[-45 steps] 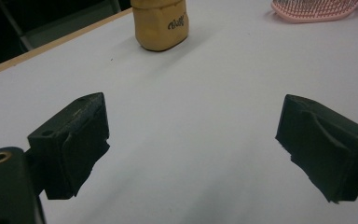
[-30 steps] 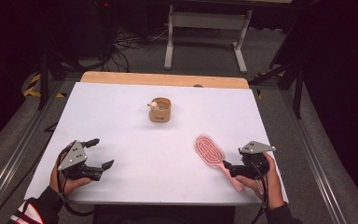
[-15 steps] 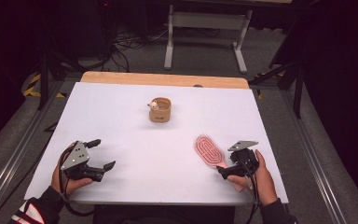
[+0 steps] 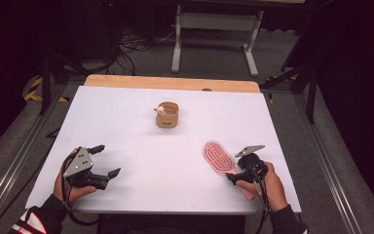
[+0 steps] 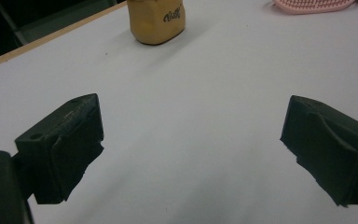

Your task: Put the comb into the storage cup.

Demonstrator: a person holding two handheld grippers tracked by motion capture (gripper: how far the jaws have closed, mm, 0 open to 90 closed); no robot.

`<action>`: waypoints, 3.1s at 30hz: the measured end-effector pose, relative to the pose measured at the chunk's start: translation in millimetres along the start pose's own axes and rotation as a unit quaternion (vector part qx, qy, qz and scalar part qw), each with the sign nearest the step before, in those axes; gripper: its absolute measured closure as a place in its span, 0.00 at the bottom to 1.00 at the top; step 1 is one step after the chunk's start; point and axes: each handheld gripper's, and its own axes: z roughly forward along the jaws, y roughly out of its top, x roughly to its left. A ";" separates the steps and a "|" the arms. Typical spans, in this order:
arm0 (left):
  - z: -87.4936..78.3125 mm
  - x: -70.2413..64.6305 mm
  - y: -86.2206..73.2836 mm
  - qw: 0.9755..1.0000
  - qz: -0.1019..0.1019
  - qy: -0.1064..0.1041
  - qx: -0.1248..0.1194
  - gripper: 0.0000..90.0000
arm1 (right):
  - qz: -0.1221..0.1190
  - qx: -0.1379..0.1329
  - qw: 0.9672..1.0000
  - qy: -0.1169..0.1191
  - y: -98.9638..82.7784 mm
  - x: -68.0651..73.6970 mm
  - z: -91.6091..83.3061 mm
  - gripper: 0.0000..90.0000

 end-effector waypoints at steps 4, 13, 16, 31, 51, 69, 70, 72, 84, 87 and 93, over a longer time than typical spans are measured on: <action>0.6 0.2 -0.3 1.000 -0.001 -0.002 0.001 0.07 | -0.009 -0.004 1.000 0.010 -0.5 0.6 -1.2 0.49; 0.4 -0.4 -0.1 1.000 -0.001 -0.002 0.002 0.07 | -0.020 -0.022 0.999 0.018 -1.5 0.6 -1.8 0.77; 0.1 0.3 -0.1 1.000 -0.002 -0.001 0.000 0.07 | -0.020 -0.025 0.999 0.020 -2.4 0.1 -2.0 0.77; 0.8 0.1 -0.3 1.000 -0.002 -0.001 0.002 0.08 | -0.033 -0.068 0.997 0.006 -5.6 2.1 -4.2 0.77; 2.3 -0.2 0.3 1.000 -0.003 -0.004 0.003 0.08 | -0.016 -0.232 0.971 -0.055 -4.6 3.4 -26.8 0.77; 20.8 8.5 23.7 1.000 0.015 0.001 0.003 0.09 | -0.017 -0.307 0.948 -0.083 7.6 12.4 -24.4 0.77; 26.3 10.4 29.0 1.000 0.012 -0.003 0.002 0.10 | -0.019 -0.311 0.946 -0.088 10.2 14.1 -22.3 0.77; 31.2 11.6 34.8 1.000 0.012 -0.006 -0.002 0.11 | -0.021 -0.316 0.944 -0.089 13.5 16.1 -19.9 0.77; 60.2 4.8 81.5 0.997 -0.004 -0.056 -0.051 0.17 | -0.044 -0.356 0.929 -0.095 45.6 37.8 -8.8 0.77; 67.2 0.5 91.3 0.995 -0.016 -0.075 -0.066 0.17 | -0.058 -0.365 0.925 -0.093 54.0 51.1 -5.0 0.77; 80.9 -12.7 107.4 0.989 -0.040 -0.115 -0.086 0.17 | -0.070 -0.369 0.923 -0.087 62.0 65.8 2.4 0.77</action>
